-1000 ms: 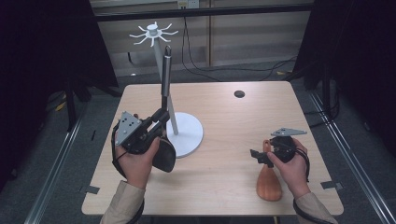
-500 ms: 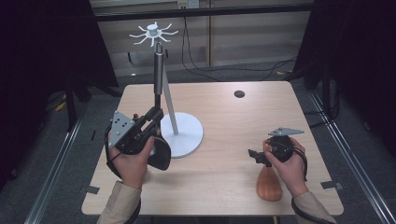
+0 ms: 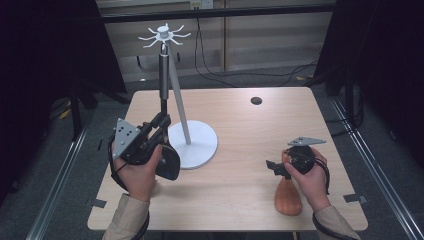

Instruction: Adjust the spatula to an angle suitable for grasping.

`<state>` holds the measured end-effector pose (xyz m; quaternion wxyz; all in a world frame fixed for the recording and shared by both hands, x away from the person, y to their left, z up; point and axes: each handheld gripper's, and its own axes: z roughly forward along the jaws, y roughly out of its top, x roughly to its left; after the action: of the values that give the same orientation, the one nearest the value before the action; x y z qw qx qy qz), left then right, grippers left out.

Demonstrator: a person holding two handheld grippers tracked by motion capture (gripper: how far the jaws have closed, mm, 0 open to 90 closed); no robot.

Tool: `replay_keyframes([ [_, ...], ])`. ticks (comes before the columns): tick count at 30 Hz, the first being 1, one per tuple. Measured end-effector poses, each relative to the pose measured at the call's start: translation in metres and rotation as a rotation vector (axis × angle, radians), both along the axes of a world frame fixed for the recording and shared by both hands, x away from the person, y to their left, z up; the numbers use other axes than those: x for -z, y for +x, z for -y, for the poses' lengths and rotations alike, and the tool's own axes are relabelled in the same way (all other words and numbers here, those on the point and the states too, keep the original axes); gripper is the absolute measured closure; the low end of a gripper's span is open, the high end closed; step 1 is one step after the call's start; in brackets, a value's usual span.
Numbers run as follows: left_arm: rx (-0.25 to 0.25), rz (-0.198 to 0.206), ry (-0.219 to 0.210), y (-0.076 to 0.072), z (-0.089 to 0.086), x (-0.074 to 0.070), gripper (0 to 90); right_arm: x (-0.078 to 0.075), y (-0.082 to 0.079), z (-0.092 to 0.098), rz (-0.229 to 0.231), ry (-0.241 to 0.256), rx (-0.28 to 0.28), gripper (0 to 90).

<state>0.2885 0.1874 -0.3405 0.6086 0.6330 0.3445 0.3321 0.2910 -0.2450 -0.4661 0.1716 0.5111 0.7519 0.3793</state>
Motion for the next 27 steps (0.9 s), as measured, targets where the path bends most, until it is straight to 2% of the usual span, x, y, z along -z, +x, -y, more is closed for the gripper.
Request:
replay_keyframes([
  [5,-0.011,-0.003,-0.019,0.002,-0.001,0.003,75.5,0.0,0.0,0.001,0.004,-0.003,-0.001,5.6],
  [9,-0.023,-0.021,-0.008,0.006,-0.001,0.005,75.5,0.001,-0.001,0.001,-0.001,-0.004,-0.002,5.6],
  [16,-0.035,-0.045,-0.017,0.011,-0.001,0.009,75.5,0.0,-0.002,0.004,0.004,0.0,0.008,5.6],
  [20,-0.036,-0.045,-0.015,0.014,0.0,0.011,75.5,0.0,-0.004,0.005,-0.002,-0.003,0.013,5.6],
  [21,-0.035,-0.045,-0.029,0.015,0.001,0.012,75.5,0.0,-0.004,0.006,0.006,-0.003,0.011,5.6],
  [27,-0.02,-0.041,-0.036,0.019,0.004,0.017,75.3,0.0,-0.007,0.008,-0.002,-0.003,0.02,5.6],
])
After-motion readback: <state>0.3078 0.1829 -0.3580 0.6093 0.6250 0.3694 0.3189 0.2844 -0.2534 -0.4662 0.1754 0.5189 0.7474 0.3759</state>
